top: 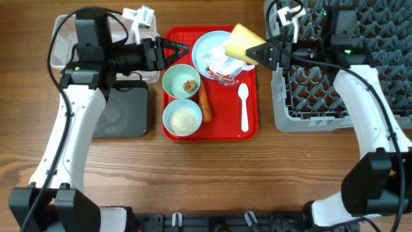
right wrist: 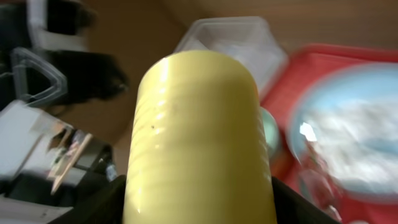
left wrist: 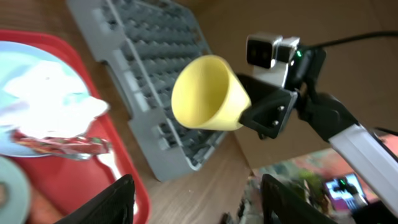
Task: Sort waste into correct bins and load items into the dishwasher rack
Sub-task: 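Carry the yellow cup with the right gripper into the dish rack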
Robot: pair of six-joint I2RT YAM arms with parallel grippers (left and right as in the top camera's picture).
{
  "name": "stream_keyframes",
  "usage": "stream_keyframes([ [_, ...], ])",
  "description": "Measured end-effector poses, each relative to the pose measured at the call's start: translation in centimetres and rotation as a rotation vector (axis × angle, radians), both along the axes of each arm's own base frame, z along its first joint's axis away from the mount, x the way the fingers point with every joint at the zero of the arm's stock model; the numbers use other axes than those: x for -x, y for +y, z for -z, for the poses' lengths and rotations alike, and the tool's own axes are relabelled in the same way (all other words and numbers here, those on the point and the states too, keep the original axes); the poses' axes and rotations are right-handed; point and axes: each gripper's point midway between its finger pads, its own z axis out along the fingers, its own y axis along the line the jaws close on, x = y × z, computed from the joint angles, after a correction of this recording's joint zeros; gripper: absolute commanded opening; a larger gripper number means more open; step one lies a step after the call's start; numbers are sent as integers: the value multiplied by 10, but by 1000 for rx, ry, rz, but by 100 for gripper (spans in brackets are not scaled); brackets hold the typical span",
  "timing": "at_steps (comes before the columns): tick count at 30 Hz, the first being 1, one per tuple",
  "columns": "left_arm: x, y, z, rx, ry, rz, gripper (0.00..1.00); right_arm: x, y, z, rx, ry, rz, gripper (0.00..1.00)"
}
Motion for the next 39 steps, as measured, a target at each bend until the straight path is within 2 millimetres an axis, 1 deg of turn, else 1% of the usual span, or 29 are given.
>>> stream_keyframes([
  [1, -3, 3, 4, -17, 10, -25, 66, -1, -10, 9, 41, 50, 49, 51],
  [3, -7, 8, 12, -50, 32, -67, 66, -1, -30, 21, 127, 135, 134, 51],
  [4, -9, 11, 16, -70, 41, -90, 66, -1, -42, 22, 182, 174, 183, 51],
  [6, -14, 16, 22, -103, 49, -132, 67, -3, -63, 11, 276, 200, 265, 51],
  [7, -17, 18, 24, -117, 50, -150, 67, -6, -78, -4, 340, 183, 325, 51],
  [8, -18, 20, 25, -128, 51, -163, 67, -5, -90, -16, 395, 180, 369, 51],
  [9, -19, 21, 27, -135, 52, -172, 67, -2, -100, -29, 447, 171, 414, 51],
  [10, -20, 22, 28, -141, 56, -178, 67, 1, -105, -35, 477, 171, 438, 51],
  [11, -20, 24, 30, -150, 64, -188, 67, 7, -119, -52, 548, 146, 503, 51],
  [12, -20, 25, 32, -157, 73, -194, 67, 16, -130, -55, 605, 169, 544, 51],
  [14, -18, 27, 38, -173, 98, -206, 67, 32, -147, -53, 696, 230, 610, 51],
  [17, -16, 30, 44, -191, 132, -220, 69, 53, -175, -35, 818, 365, 694, 51],
  [20, -16, 35, 52, -226, 159, -251, 70, 64, -199, -19, 871, 486, 742, 51],
  [23, -17, 41, 58, -257, 170, -282, 70, 69, -221, 2, 901, 602, 763, 51],
  [25, -18, 42, 59, -266, 170, -292, 71, 67, -234, 18, 914, 669, 772, 51],
  [28, -19, 44, 60, -274, 170, -301, 72, 65, -246, 41, 923, 748, 757, 51],
  [30, -19, 44, 60, -276, 170, -303, 72, 67, -252, 63, 929, 819, 724, 51],
  [31, -19, 44, 60, -277, 170, -303, 72, 67, -254, 73, 932, 847, 707, 51],
  [35, -19, 44, 61, -277, 171, -304, 72, 65, -258, 103, 940, 907, 670, 52],
  [38, -18, 45, 62, -281, 180, -305, 73, 66, -258, 115, 944, 919, 653, 52],
  [39, -17, 45, 63, -282, 184, -304, 73, 64, -259, 117, 944, 911, 655, 56],
])
